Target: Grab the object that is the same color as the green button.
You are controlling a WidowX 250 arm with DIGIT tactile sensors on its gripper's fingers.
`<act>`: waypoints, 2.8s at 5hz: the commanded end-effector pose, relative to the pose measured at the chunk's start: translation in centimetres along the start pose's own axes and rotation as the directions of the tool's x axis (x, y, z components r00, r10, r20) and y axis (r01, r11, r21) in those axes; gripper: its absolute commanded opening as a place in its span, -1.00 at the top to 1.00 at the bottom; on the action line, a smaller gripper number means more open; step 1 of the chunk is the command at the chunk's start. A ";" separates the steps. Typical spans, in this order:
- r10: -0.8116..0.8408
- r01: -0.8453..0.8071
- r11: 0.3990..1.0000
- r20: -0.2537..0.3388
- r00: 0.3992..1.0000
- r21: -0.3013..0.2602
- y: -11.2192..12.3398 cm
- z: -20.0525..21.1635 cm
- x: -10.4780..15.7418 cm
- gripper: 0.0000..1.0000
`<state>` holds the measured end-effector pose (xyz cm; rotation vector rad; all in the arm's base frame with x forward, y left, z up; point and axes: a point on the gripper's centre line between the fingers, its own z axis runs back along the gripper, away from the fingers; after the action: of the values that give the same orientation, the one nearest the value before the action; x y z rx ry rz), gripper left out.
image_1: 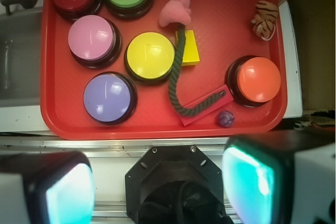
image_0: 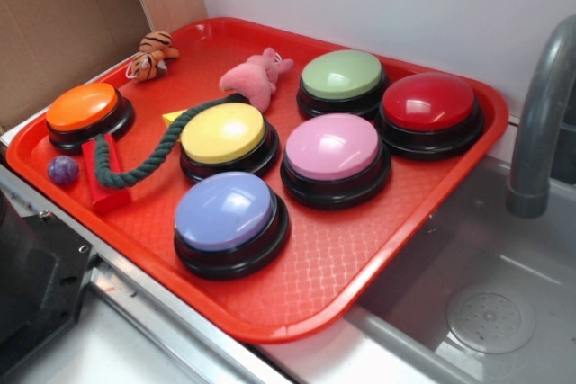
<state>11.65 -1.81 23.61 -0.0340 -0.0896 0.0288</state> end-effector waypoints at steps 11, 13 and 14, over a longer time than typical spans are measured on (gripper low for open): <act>-0.311 0.315 0.946 -0.065 0.948 0.080 4.3 -21.0 3.2 1.00; -0.103 0.109 0.991 -0.081 0.991 0.072 4.6 -16.9 3.8 1.00; 0.081 -0.072 0.995 -0.150 0.985 0.065 4.1 -13.7 5.2 1.00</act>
<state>16.88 1.81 9.00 0.0203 0.1081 0.0934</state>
